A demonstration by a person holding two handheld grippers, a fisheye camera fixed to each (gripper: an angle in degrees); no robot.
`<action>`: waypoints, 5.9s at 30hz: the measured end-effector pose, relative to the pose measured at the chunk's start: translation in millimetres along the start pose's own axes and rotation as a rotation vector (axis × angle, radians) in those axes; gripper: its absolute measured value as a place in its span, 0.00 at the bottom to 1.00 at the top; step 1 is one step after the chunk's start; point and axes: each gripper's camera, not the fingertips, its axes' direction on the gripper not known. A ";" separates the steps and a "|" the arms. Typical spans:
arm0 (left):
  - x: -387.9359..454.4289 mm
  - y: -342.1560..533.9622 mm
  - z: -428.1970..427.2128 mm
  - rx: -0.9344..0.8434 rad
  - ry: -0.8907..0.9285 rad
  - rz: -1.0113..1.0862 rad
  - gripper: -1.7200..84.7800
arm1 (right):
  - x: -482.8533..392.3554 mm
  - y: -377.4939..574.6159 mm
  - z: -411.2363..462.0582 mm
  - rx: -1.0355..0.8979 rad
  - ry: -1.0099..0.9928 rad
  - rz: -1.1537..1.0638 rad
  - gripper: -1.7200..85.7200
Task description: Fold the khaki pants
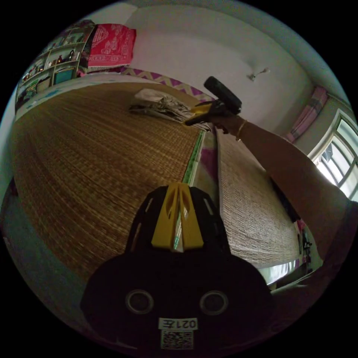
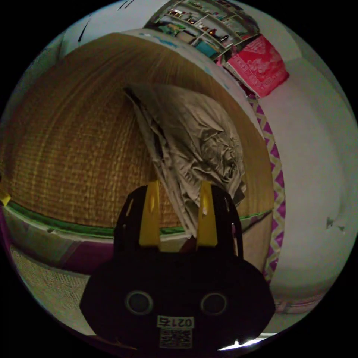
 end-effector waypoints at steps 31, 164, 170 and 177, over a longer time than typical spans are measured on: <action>167.2 2.0 4.5 -0.070 0.053 0.356 0.01 | -96.7 370.1 -233.7 -0.212 0.240 0.036 0.01; -463.4 -217.5 33.4 -0.037 0.192 -0.185 0.05 | -83.6 1284.4 -614.9 0.569 -0.492 2.088 0.02; -475.9 -210.4 30.5 0.026 0.298 -0.213 0.07 | -83.1 1296.9 -646.4 0.538 -0.382 2.007 0.11; -362.1 -213.0 16.2 0.120 0.139 0.166 0.05 | 4.3 1252.4 -668.6 0.200 -0.112 1.590 0.13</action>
